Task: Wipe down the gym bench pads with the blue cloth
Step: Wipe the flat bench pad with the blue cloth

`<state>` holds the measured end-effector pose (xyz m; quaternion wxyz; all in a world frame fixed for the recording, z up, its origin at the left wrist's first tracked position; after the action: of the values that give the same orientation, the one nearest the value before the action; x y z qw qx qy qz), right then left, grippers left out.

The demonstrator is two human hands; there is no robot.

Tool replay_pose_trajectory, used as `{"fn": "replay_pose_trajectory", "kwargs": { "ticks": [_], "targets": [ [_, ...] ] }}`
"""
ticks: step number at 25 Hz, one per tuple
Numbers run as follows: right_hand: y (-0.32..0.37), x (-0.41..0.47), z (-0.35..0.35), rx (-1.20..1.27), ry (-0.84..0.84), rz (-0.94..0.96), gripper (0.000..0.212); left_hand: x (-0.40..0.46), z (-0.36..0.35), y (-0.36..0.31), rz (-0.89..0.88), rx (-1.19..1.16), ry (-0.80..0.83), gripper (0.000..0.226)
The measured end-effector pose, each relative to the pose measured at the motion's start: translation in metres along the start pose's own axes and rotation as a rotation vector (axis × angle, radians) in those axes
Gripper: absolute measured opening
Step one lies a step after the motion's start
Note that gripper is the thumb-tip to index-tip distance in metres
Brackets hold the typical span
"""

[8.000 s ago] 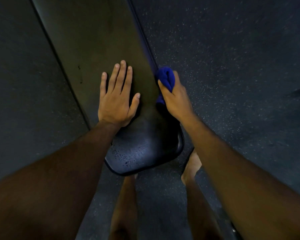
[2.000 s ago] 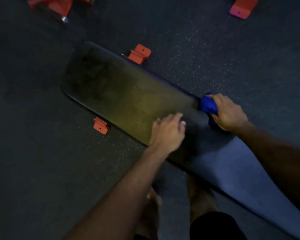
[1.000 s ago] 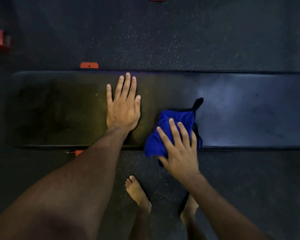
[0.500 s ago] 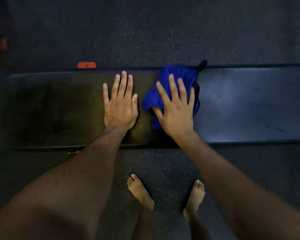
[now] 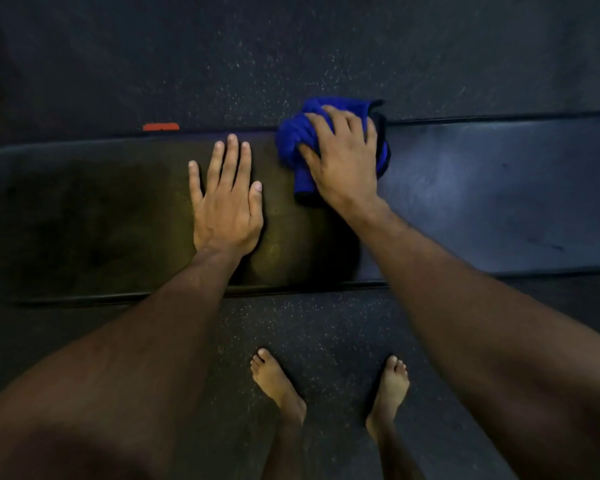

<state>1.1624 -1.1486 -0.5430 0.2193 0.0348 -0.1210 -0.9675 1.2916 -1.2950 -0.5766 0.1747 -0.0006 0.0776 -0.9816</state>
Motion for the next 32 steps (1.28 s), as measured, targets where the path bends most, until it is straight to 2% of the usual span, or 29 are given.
{"fn": "replay_pose_trajectory", "kwargs": {
  "ticks": [4,7,10,12,14,17,21,23,26,29,32],
  "targets": [
    [-0.013,-0.101,0.056,0.133,-0.139,0.050,0.051,-0.003,0.011,-0.009,0.012,0.013,0.020,0.062],
    [-0.065,-0.154,0.074,0.086,-0.148,-0.065,0.053,-0.007,0.023,-0.029,-0.035,0.039,-0.023,0.067],
    [-0.114,-0.141,0.069,0.048,-0.125,-0.230,0.053,-0.020,0.015,-0.094,-0.146,-0.038,0.012,0.065],
    [-0.116,-0.110,0.044,-0.005,-0.057,-0.308,0.057,-0.026,-0.006,-0.115,-0.150,-0.037,0.048,0.062],
    [-0.101,-0.069,0.019,-0.077,-0.057,-0.334,0.061,-0.024,-0.017,-0.112,-0.132,-0.008,0.014,0.061],
    [-0.081,-0.048,0.012,-0.086,-0.079,-0.223,0.066,-0.022,-0.016,-0.108,-0.159,-0.017,-0.038,0.061],
    [-0.085,-0.152,0.015,-0.115,0.019,0.092,0.070,-0.025,-0.012,-0.111,-0.151,-0.035,-0.007,0.062],
    [-0.135,-0.187,0.026,-0.159,0.079,0.075,0.071,-0.025,-0.014,-0.110,-0.148,-0.017,-0.002,0.063],
    [-0.201,-0.130,0.042,-0.147,0.048,-0.107,0.067,-0.022,-0.016,-0.111,-0.143,-0.003,-0.015,0.063],
    [-0.170,-0.039,0.033,-0.100,-0.010,-0.209,0.065,-0.022,-0.015,-0.112,-0.140,0.005,0.002,0.064],
    [-0.087,-0.055,0.013,-0.072,-0.006,-0.041,0.070,-0.022,-0.012,-0.112,-0.137,-0.021,-0.006,0.065]
  ]
}}
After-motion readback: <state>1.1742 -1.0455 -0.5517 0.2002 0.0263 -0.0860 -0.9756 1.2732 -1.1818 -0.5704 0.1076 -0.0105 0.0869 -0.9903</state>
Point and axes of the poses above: each hand's wrist, its own x-axis towards the middle knuckle, its own z-axis out of the back of the hand, y = z × x, the point moved 5 cm from there along x, towards the middle knuckle, and after that the axes turned 5 degrees about -y, right-handed, at the moved point
